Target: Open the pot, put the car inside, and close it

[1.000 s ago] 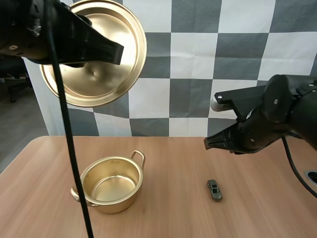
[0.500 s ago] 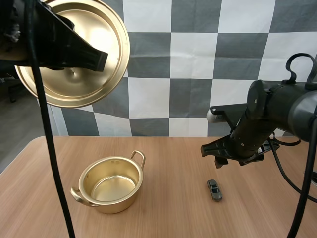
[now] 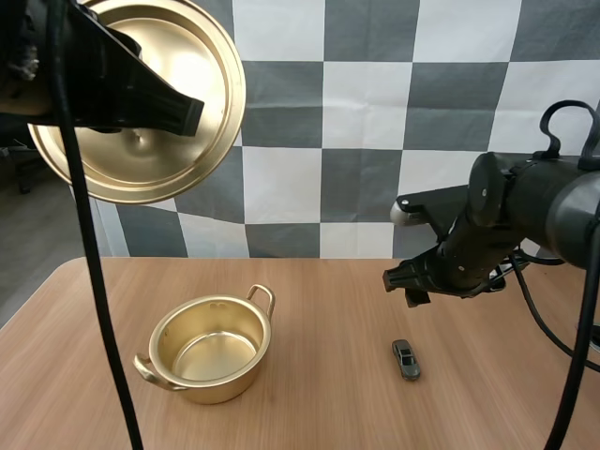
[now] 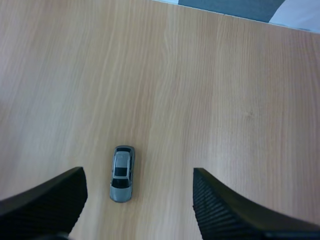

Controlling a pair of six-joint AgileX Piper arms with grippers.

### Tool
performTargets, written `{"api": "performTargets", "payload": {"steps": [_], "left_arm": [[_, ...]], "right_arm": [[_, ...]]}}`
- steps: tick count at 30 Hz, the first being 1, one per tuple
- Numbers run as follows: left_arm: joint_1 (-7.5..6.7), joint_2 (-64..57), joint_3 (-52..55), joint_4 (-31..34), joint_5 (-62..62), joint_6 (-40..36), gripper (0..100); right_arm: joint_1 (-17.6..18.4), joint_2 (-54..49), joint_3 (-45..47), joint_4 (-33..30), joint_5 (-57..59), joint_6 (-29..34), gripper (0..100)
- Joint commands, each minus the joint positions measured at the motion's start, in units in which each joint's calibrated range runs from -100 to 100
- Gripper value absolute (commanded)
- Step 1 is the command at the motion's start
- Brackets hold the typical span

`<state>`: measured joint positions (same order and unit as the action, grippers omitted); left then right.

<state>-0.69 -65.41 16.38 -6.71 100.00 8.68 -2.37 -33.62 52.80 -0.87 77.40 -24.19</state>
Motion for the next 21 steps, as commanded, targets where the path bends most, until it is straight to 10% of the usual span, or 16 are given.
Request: {"api": "performTargets", "payload": {"steps": [1,21], "left_arm": [[-0.02,-0.07,0.07,0.1,0.0,0.02,0],[-0.02,-0.07,0.07,0.1,0.0,0.02,0]], "right_arm": [[-0.01,0.42,0.22,3.45,0.92,-3.47,100],[-0.01,16.15,0.33,6.68,0.88,-6.07,100]]}}
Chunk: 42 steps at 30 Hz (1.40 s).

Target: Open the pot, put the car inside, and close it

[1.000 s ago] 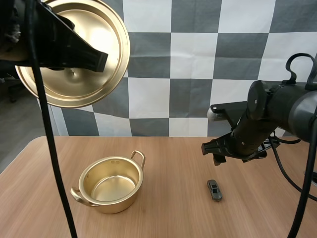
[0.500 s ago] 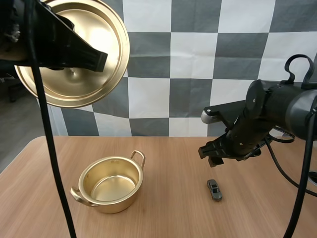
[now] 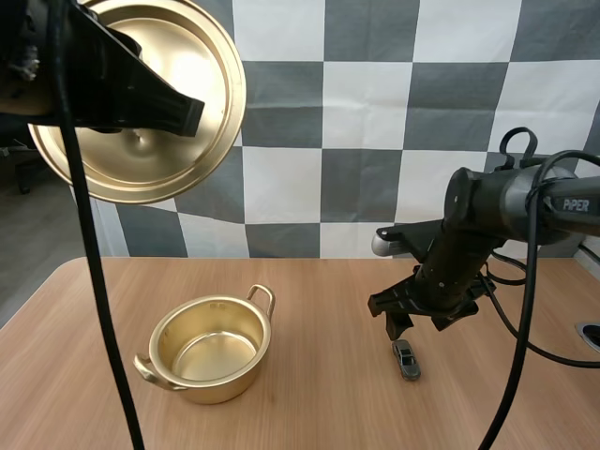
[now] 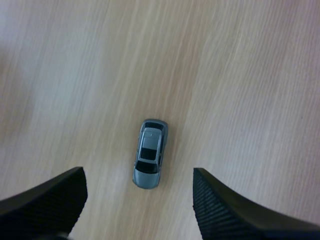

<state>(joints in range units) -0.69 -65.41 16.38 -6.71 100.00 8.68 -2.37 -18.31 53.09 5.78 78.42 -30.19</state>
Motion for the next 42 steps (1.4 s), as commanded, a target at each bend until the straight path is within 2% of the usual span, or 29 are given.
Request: {"api": "performTargets", "payload": {"steps": [1,20,42], "left_arm": [[-0.02,-0.07,0.07,0.1,0.0,0.02,0],[-0.02,-0.07,0.07,0.1,0.0,-0.2,0],[-0.02,-0.07,0.19,0.1,0.0,-0.32,0]], "right_arm": [[-0.01,1.61,0.03,0.03,-0.51,-0.07,100],[-0.01,13.58,0.5,-1.08,-8.25,-0.5,100],[-0.01,22.91,0.5,-0.97,-15.52,-4.75,100]]}}
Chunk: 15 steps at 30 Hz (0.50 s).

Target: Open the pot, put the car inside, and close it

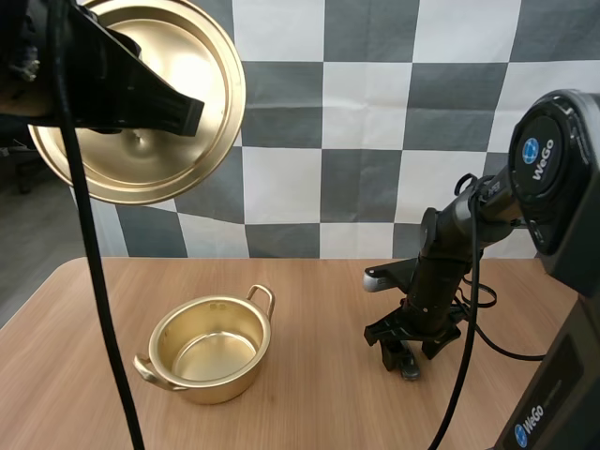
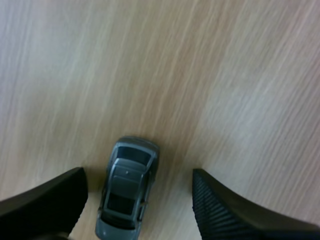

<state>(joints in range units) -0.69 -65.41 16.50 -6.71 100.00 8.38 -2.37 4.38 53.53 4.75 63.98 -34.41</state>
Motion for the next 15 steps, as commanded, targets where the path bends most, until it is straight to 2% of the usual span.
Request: {"api": "performTargets", "payload": {"steps": [1,2,3,5,7,15], "left_arm": [[-0.02,-0.07,0.06,0.1,0.0,-0.01,0],[-0.02,-0.07,0.06,0.1,0.0,-0.01,0],[-0.02,-0.07,0.06,0.1,0.0,-0.01,0],[-0.02,-0.07,0.06,0.1,0.0,-0.01,0],[-0.02,-0.07,0.06,0.1,0.0,-0.01,0],[-0.02,-0.07,0.06,0.1,0.0,-0.01,0]], "right_arm": [[-0.01,0.22,0.06,0.07,-1.3,-0.66,100],[-0.01,0.22,-0.06,0.07,-1.5,-0.66,97],[-0.01,0.22,-0.06,0.07,-1.73,-0.93,87],[-0.01,0.22,-0.06,0.07,-1.96,-1.08,54],[-0.01,0.22,-0.06,0.07,-1.96,-1.08,0],[-0.01,-0.08,-0.06,0.07,-1.96,-2.19,0]]}}
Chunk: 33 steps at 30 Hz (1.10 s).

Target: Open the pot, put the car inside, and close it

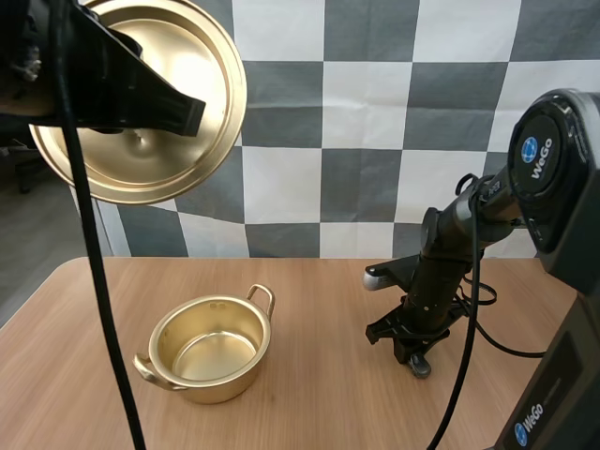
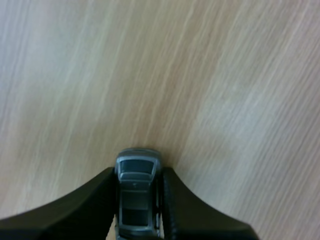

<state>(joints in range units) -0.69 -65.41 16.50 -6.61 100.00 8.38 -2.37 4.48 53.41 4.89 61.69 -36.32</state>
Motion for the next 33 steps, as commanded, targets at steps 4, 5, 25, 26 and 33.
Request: {"api": "performTargets", "payload": {"steps": [4,5,25,26,33], "left_arm": [[-0.02,-0.07,0.06,0.1,0.0,-0.01,0],[-0.02,-0.07,0.06,0.25,0.0,-0.15,0],[-0.02,-17.62,0.06,6.13,0.0,-1.97,0],[-0.02,-18.38,0.06,6.61,0.0,-1.97,0],[-0.02,-19.92,0.06,10.93,0.0,-3.18,0]], "right_arm": [[-0.01,-3.41,-1.0,0.82,0.95,-0.86,0],[-0.01,-4.95,-1.81,2.0,1.95,-1.28,0],[2.05,-26.54,-17.31,30.98,38.31,-20.31,0],[3.24,-25.99,-17.31,30.84,38.31,-20.31,0],[13.87,-19.95,-17.31,31.57,38.31,-19.58,0]]}}
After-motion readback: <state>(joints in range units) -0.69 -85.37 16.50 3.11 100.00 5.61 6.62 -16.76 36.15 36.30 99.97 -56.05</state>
